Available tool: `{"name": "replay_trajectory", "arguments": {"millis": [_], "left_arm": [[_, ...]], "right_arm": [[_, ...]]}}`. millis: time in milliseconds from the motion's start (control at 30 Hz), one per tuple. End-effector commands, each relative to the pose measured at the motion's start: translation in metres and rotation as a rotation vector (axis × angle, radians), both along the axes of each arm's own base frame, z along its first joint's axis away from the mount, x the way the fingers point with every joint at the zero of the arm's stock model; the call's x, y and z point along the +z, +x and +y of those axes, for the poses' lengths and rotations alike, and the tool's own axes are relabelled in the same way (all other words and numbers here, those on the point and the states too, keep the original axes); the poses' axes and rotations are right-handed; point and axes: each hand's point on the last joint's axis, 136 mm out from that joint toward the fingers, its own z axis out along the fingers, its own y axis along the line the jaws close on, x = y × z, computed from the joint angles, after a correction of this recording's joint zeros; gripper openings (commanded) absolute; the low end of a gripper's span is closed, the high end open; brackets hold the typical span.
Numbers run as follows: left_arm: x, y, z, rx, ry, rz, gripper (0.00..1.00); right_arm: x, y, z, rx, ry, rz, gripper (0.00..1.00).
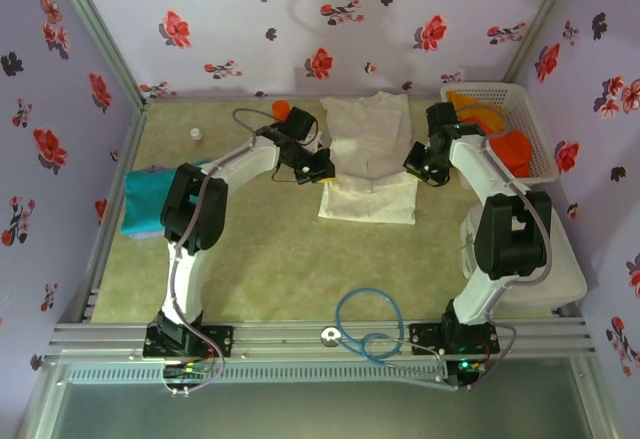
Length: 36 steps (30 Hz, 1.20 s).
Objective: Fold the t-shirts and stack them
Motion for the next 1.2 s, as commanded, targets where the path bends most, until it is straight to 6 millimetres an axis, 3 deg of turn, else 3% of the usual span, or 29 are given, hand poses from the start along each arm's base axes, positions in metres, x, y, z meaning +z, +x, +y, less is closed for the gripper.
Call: {"name": "replay_trajectory", "arguments": {"millis": [0,267,433,533,667,700,967,1067,1167], "left_arm": [[-0.002,0.010,-0.001,-0.014,-0.024,0.006,0.03],[-0.019,0.020,-0.003,-0.017,-0.030,0.030,0.04],[-0.030,0.034,0.002,0.003,-0.045,0.039,0.13],[-0.032,0.043,0.002,0.009,-0.071,0.040,0.29],[-0.033,0.059,-0.002,0.022,-0.116,0.048,0.37],[-0.032,0.063,-0.003,0.030,-0.128,0.050,0.38],[-0.020,0.096,0.002,0.094,-0.181,0.036,0.40],[-0.014,0.100,0.012,0.099,-0.174,0.018,0.41],[-0.006,0.095,0.030,0.098,-0.099,-0.026,0.43]], "right_arm": [[-0.002,0.012,0.001,0.012,0.019,-0.008,0.00],[-0.027,0.025,0.005,0.014,0.049,0.024,0.00],[-0.039,0.036,0.001,0.001,0.057,0.028,0.01],[-0.043,0.045,0.000,0.001,0.059,0.022,0.12],[-0.046,0.063,0.001,-0.022,0.097,-0.002,0.31],[-0.044,0.069,0.002,-0.027,0.104,-0.010,0.37],[-0.041,0.098,0.003,-0.039,0.140,-0.062,0.58],[-0.033,0.098,0.008,-0.014,0.162,-0.089,0.67],[-0.024,0.085,0.006,-0.008,0.152,-0.101,0.73]]}}
